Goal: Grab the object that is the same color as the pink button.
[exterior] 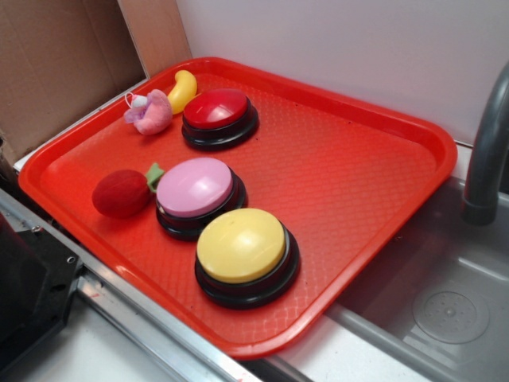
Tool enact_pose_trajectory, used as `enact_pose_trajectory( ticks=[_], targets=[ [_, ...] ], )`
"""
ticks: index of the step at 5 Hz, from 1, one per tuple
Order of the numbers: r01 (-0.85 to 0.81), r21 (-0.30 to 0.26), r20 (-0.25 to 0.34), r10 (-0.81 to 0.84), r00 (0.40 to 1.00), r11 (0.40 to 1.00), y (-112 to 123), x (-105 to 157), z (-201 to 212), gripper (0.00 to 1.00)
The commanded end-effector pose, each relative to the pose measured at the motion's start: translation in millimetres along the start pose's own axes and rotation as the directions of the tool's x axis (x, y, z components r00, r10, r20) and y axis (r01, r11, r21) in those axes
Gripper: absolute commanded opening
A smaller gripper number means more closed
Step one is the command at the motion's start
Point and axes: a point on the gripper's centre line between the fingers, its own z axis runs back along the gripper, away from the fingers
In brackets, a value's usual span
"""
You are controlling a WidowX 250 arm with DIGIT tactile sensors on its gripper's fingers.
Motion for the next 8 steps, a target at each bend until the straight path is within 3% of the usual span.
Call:
enact_pose_trajectory(
  ticks=[1, 3, 4, 5, 6, 7, 8],
  targets=[
    [0.000, 0.000, 0.000, 0.000, 1.000, 1.000, 0, 0, 0, 1.00],
    [-0.149, -0.019, -0.003, 0.149, 0.989, 0.989, 14, 15, -8, 1.00],
    [-0.323, -0.016, 0.014, 0.323, 0.946, 0.946, 25, 34, -27, 1.00],
    [-0.541, -0.034, 0.103, 0.541, 0.835, 0.840, 48, 63, -51, 1.00],
    [-0.713, -0.110, 0.257, 0.713, 0.652, 0.692, 67, 88, -73, 1.00],
    [-0.852, -0.162, 0.303, 0.847, 0.438, 0.498, 91, 121, -125, 1.00],
    [-0.935, -0.166, 0.334, 0.910, 0.247, 0.315, 111, 125, -158, 1.00]
  ],
)
